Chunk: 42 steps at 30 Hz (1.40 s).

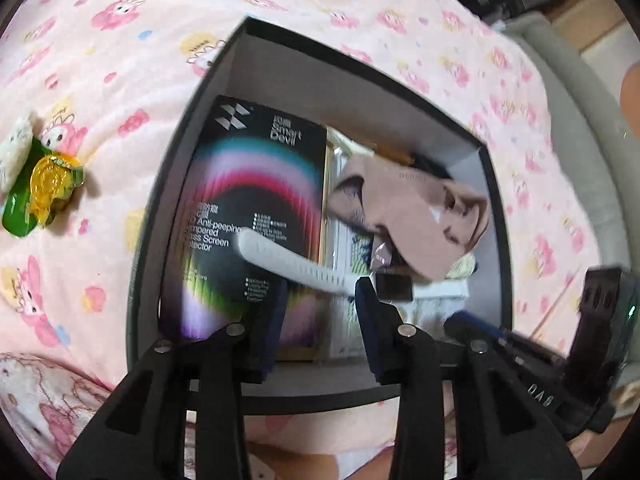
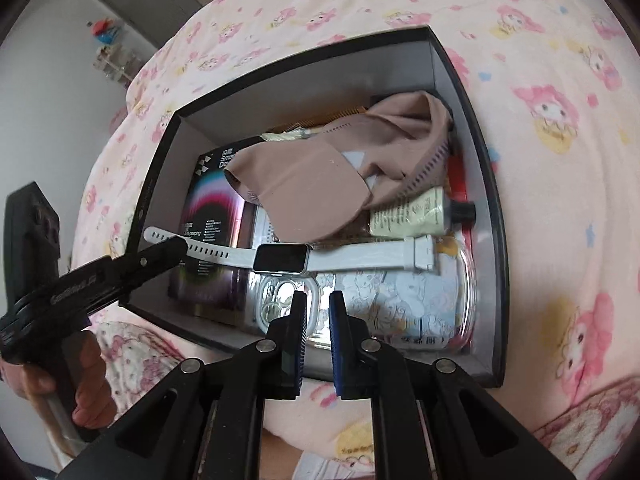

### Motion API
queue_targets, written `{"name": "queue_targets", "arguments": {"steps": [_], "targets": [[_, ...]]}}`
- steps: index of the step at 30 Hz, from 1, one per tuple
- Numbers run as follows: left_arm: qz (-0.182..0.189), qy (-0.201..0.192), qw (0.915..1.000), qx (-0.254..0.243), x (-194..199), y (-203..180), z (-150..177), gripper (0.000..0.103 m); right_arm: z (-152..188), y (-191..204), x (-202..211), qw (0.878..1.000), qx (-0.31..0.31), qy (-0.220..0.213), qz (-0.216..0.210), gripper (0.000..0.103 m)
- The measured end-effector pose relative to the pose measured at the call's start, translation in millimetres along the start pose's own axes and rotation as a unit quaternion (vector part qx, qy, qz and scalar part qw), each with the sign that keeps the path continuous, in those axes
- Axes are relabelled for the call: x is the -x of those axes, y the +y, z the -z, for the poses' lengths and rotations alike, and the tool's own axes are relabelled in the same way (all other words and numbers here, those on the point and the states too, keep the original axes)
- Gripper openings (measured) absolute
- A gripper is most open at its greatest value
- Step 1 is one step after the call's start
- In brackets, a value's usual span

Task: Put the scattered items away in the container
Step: 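Lower the watch into the box and open the left gripper, then move the left gripper from the box to the yellow-green snack packet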

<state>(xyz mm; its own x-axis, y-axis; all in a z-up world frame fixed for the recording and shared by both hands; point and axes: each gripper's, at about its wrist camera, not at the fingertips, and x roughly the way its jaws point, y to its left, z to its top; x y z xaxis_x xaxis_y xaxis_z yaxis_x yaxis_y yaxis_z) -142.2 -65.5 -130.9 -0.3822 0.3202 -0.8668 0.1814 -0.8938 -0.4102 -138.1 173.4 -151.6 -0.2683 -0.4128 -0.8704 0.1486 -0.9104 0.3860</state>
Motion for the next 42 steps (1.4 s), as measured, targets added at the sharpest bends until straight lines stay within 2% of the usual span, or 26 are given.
{"name": "queue_targets", "arguments": {"steps": [4, 6, 9, 12, 16, 18, 20, 22, 25, 27, 30, 32, 35, 38, 42], "targets": [[0.017, 0.022, 0.9992, -0.027, -13, -4, 0, 0.034, -2, 0, 4, 1.0, 0.0, -0.02, 0.003, 0.014], [0.033, 0.032, 0.998, -0.045, -32, -24, -3, 0.034, -6, -1, 5, 1.0, 0.001, -0.027, -0.006, 0.014], [0.07, 0.058, 0.994, -0.06, -50, -35, -6, 0.034, -15, -4, -13, 1.0, 0.01, -0.007, -0.003, 0.014], [0.045, 0.073, 0.9927, -0.084, -68, -46, -9, 0.033, -20, -12, -31, 1.0, -0.004, 0.016, 0.008, 0.014], [0.021, 0.072, 0.9923, -0.098, -73, -56, -14, 0.034, -24, -9, -36, 1.0, 0.004, 0.012, 0.014, 0.014], [0.028, 0.059, 0.9927, -0.101, -65, -59, -13, 0.034, -25, -10, -32, 1.0, -0.006, 0.004, 0.015, 0.014], [0.049, 0.048, 0.9915, -0.111, -53, -61, -8, 0.034, -21, -6, -19, 0.999, 0.003, -0.027, 0.018, 0.014], [0.047, 0.048, 0.9908, -0.117, -51, -61, -4, 0.034, -17, -2, -11, 0.999, 0.011, -0.041, 0.013, 0.014], [0.021, 0.066, 0.9912, -0.113, -64, -58, -3, 0.034, -15, -3, -22, 1.0, 0.003, -0.016, 0.016, 0.014], [0.017, 0.071, 0.9912, -0.11, -71, -56, -5, 0.034, -16, -7, -30, 1.0, -0.002, -0.005, 0.022, 0.014], [0.042, 0.059, 0.9921, -0.102, -64, -55, -5, 0.035, -16, -4, -28, 1.0, 0.008, -0.015, 0.022, 0.014], [0.052, 0.032, 0.9916, -0.114, -48, -59, -2, 0.035, -14, -2, -21, 0.999, 0.013, -0.026, 0.026, 0.014], [0.092, 0.012, 0.9888, -0.117, -24, -60, 4, 0.035, -7, 3, -1, 0.998, 0.011, -0.052, 0.04, 0.014], [0.088, -0.012, 0.9881, -0.126, 1, -63, 13, 0.035, 1, 10, 23, 0.995, 0.011, -0.082, 0.051, 0.014], [0.097, -0.032, 0.9853, -0.137, 28, -70, 22, 0.035, 11, 36, 46, 0.992, 0.04, -0.101, 0.064, 0.014]]}}
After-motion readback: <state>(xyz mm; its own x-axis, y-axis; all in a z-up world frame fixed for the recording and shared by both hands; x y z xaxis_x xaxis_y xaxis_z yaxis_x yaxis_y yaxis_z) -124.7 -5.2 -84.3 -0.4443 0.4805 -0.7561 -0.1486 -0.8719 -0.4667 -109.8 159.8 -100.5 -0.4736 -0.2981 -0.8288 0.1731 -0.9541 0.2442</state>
